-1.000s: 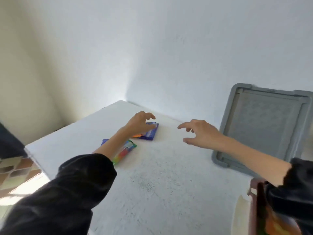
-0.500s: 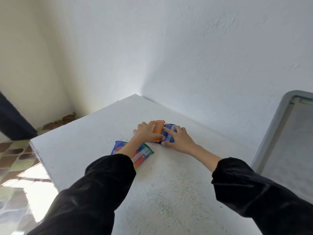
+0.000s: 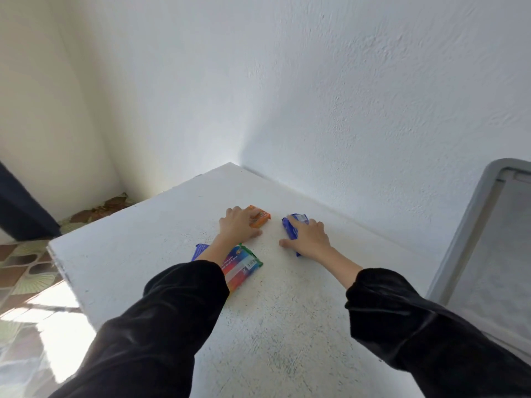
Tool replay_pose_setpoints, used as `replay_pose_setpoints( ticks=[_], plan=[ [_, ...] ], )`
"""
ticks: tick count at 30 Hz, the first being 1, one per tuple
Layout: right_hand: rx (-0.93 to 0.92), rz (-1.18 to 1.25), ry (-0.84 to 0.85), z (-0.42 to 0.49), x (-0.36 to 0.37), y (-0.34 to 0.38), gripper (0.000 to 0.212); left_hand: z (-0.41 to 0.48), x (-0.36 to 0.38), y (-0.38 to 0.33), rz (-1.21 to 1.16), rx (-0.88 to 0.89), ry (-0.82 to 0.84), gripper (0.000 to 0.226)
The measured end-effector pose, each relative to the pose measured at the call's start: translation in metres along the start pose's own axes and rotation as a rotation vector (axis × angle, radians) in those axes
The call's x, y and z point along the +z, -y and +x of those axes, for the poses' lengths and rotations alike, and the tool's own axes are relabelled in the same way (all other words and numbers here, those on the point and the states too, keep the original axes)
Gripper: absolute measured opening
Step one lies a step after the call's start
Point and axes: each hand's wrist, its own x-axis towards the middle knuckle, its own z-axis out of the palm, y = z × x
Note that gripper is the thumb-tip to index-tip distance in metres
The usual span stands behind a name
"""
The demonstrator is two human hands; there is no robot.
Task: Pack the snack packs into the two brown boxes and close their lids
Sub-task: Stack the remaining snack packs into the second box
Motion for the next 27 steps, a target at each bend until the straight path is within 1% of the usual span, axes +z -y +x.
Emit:
replay_pose_setpoints(
  ticks=[3,5,8,11,14,17,20,23,27],
  plan=[
    [0.023,-0.019,-0.007,0.007,-0.001,0.004,0.061,-0.002,-0.002,-0.002,-0.08,-0.021,-0.064,0.056],
    [-0.008,-0.034,0.025,0.005,-0.014,0.0,0.064,-0.006,-0.004,-0.003,-0.122,-0.002,-0.075,0.056],
    [-0.022,0.008,0.057,-0.014,-0.045,-0.011,0.071,-0.017,-0.017,-0.014,-0.148,0.094,-0.104,0.057],
    [-0.056,0.034,0.017,-0.043,-0.086,-0.025,0.072,-0.035,-0.043,-0.044,-0.134,0.243,-0.085,0.058],
    [-0.087,0.037,-0.036,-0.087,-0.132,-0.043,0.071,-0.06,-0.07,-0.088,-0.103,0.411,-0.083,0.055],
    [-0.097,0.035,-0.091,-0.145,-0.173,-0.065,0.069,-0.09,-0.088,-0.135,-0.135,0.557,-0.07,0.056],
    [-0.07,0.05,-0.141,-0.212,-0.206,-0.086,0.067,-0.127,-0.098,-0.178,-0.162,0.702,-0.04,0.06],
    [-0.037,-0.009,-0.168,-0.275,-0.226,-0.107,0.068,-0.164,-0.099,-0.214,-0.138,0.87,0.011,0.056],
    [0.053,-0.059,-0.166,-0.355,-0.229,-0.133,0.079,-0.21,-0.09,-0.25,-0.063,1.062,0.093,0.06]
  ],
)
